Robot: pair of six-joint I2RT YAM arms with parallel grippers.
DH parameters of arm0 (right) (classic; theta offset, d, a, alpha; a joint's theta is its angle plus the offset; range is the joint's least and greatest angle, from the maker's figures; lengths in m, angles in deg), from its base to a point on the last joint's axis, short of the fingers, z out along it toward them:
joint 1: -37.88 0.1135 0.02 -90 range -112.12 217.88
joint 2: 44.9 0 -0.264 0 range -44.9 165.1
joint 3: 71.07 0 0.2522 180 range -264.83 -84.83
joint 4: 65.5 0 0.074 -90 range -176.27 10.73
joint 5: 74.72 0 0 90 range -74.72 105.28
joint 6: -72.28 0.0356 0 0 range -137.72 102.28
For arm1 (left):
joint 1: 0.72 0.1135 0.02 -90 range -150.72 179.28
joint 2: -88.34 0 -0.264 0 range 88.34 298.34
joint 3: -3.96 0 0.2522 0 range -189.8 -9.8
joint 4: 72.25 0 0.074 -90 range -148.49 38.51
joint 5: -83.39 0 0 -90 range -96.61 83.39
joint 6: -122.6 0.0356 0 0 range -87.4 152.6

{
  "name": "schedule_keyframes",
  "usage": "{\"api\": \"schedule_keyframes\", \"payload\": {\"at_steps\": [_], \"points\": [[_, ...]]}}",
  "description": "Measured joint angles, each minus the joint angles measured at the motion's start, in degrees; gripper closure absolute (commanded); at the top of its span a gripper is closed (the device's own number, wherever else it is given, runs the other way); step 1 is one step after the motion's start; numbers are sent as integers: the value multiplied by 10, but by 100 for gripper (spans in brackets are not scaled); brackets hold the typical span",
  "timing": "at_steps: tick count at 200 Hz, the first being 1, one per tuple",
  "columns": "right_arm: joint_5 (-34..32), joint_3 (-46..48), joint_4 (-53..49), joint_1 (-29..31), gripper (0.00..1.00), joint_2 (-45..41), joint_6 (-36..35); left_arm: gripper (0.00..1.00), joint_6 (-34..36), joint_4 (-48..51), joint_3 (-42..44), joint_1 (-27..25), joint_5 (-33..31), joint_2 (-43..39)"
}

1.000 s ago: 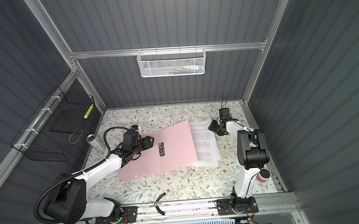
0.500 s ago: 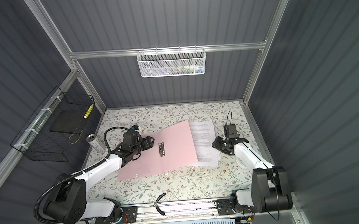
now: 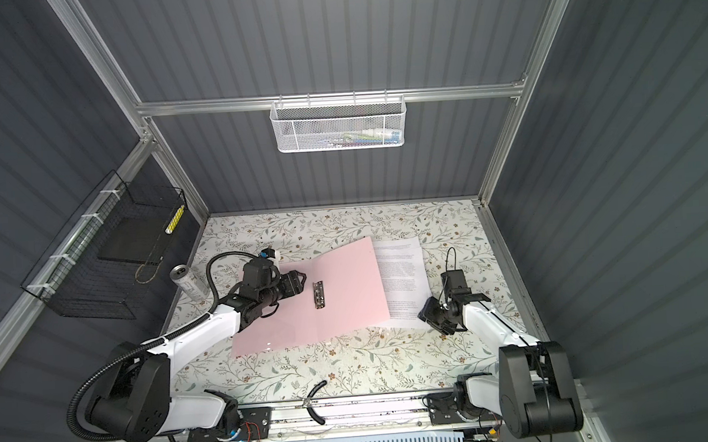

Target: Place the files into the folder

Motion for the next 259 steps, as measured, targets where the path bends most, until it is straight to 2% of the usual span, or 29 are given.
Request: {"api": "schedule_keyframes", "payload": {"at_steps": [73, 91, 157, 188, 216, 259], "points": [[20, -3, 22, -2, 50, 16, -16, 29, 0, -1, 0, 0, 0, 7], [32, -3, 25, -2, 54, 21, -22, 29, 0, -6, 0, 0, 0, 12], [47, -6, 30, -2, 85, 46, -30, 30, 0, -17, 1, 0, 2, 28], [47, -10, 24, 1, 89, 54, -31, 30, -2, -20, 1, 0, 2, 28], [47, -16, 19, 2, 100, 63, -32, 31, -2, -21, 1, 0, 2, 28], [43, -17, 17, 2, 100, 61, -31, 31, -2, -22, 1, 0, 2, 28]]}}
